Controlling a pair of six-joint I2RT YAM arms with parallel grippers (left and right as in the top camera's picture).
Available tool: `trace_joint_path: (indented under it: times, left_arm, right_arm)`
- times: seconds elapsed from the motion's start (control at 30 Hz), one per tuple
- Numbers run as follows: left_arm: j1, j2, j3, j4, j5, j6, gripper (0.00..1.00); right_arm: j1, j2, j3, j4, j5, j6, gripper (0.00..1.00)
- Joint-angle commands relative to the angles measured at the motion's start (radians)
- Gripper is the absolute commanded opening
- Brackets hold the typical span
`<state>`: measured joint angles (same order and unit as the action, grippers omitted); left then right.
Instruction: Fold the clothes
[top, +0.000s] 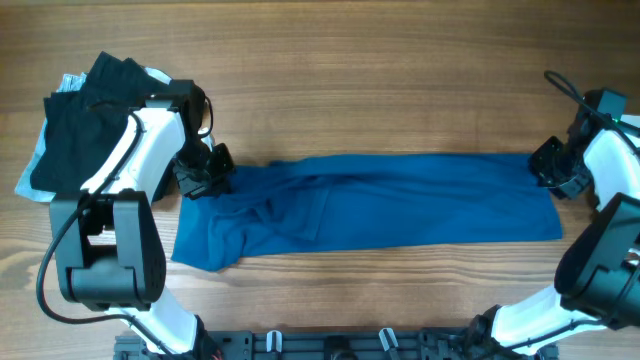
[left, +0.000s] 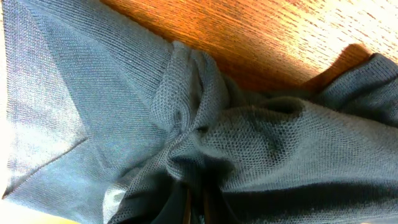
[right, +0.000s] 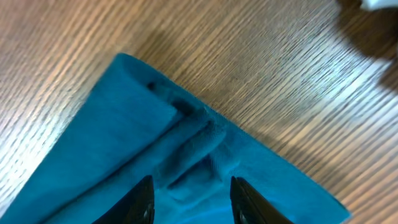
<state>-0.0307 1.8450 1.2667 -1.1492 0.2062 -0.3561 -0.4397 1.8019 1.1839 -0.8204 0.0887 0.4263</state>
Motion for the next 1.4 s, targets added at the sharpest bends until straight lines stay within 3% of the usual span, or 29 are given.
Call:
trace_joint_path:
  times: [0.0, 0.43, 0.5, 0.6, 0.83, 1.0, 1.2, 1.37]
  left_arm:
    - [0.002, -0.020, -0.006, 0.006, -0.018, 0.009, 0.04]
    - [0.002, -0.020, -0.006, 0.017, -0.018, 0.009, 0.04]
    - [0.002, -0.020, -0.006, 0.017, -0.018, 0.009, 0.04]
    - [0.002, -0.020, -0.006, 0.017, -0.018, 0.009, 0.04]
    - [0.002, -0.020, -0.006, 0.016, -0.018, 0.009, 0.04]
    - [0.002, -0.020, -0.006, 0.016, -0.018, 0.009, 0.04]
    - [0.002, -0.020, -0.006, 0.006, -0.018, 0.010, 0.04]
    - [0.002, -0.020, -0.006, -0.023, -0.018, 0.010, 0.04]
  right_arm:
    - [-0.018, 0.027, -0.005, 0.035, -0.008, 0.071, 0.40]
    - [-0.018, 0.057, -0.008, 0.092, -0.011, 0.099, 0.31]
    - [-0.018, 0.058, -0.013, 0.103, -0.011, 0.099, 0.24]
    - [-0.018, 0.060, -0.014, 0.109, -0.011, 0.099, 0.04]
    - [-0.019, 0.029, 0.016, 0.070, -0.045, 0.015, 0.04]
    - [-0.021, -0.106, 0.032, -0.045, -0.043, 0.016, 0.05]
    - [-0.021, -0.203, 0.032, -0.136, 0.033, 0.006, 0.04]
    - [-0.021, -0.201, -0.026, -0.184, 0.224, 0.014, 0.05]
